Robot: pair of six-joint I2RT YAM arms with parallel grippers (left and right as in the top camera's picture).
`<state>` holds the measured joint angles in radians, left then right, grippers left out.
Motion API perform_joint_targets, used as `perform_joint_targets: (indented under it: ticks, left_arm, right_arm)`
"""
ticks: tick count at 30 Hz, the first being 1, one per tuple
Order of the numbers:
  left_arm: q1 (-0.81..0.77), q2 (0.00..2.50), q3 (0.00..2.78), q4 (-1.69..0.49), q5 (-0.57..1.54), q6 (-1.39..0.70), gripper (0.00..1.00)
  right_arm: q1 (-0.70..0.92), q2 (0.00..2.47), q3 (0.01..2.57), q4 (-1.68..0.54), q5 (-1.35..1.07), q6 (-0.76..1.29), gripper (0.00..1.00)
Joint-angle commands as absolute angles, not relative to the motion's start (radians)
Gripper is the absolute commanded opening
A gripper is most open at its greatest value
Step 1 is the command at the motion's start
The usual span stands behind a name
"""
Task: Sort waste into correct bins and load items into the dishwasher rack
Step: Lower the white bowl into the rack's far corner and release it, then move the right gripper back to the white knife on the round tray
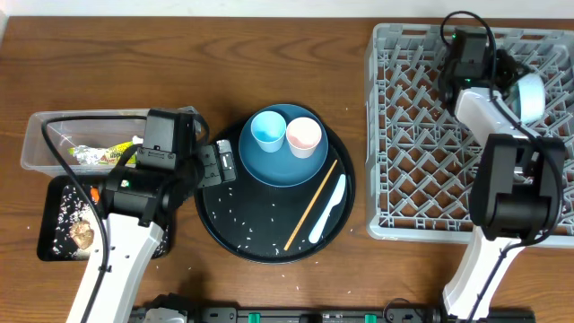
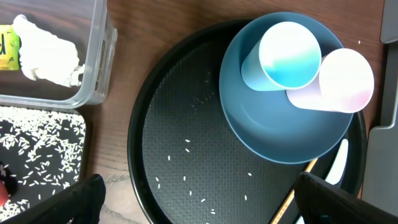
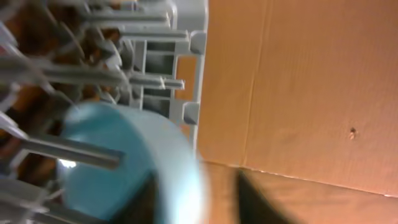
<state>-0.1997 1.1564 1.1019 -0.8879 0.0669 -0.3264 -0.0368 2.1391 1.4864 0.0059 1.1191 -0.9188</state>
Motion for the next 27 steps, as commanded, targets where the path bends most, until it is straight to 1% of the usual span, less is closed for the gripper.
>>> perform_joint_targets:
  ticks: [1,4,6,10,12,15,16,19,22,24,26,27]
  left_arm:
    - [-0.197,1.156,1.111,-0.889,0.051,-0.335,0.98]
    - [-0.197,1.156,1.111,-0.889,0.052,-0.335,0.98]
    - [-0.197,1.156,1.111,-0.889,0.051,-0.335,0.98]
    - [-0.197,1.156,1.111,-0.889,0.052,-0.335,0.98]
    - [-0.197,1.156,1.111,-0.889,0.052,-0.335,0.98]
    - [-0.197,1.156,1.111,-0.889,0.051,-0.335,0.98]
    - [-0.197,1.156,1.111,-0.889,0.052,-0.335,0.98]
    - [-0.197,1.156,1.111,-0.889,0.051,-0.335,0.98]
    - [-0.197,1.156,1.111,-0.889,0.051,-0.335,0.98]
    - [-0.197,1.156,1.111,-0.889,0.052,-0.335,0.98]
    - [-0.197,1.156,1.111,-0.889,0.051,-0.335,0.98]
    - [-0.197,1.156,1.111,-0.889,0.052,-0.335,0.98]
  right_arm:
    - [0.022,2.147,1.483,0.014,1.111,-0.885,0.68]
    - [0.058,2.147,1.483,0.073,1.134,-0.905,0.77]
    - [0.080,2.147,1.483,0.123,1.160,-0.934,0.80]
    - [0.116,2.121,1.484,0.211,1.238,-0.903,0.80]
    - [0.126,2.088,1.484,0.213,1.261,-0.872,0.77]
    - [0.130,2.023,1.484,0.208,1.272,-0.842,0.75]
    - [0.130,1.993,1.484,0.196,1.271,-0.825,0.75]
    - [0.123,1.894,1.484,0.117,1.245,-0.744,0.81]
    - [0.113,1.767,1.484,-0.070,1.127,-0.592,0.88]
    - [0.109,1.667,1.485,-0.253,0.937,-0.443,0.94]
    - [0.103,1.570,1.485,-0.435,0.638,-0.316,0.97]
    - [0.094,1.517,1.485,-0.519,0.437,-0.245,0.95]
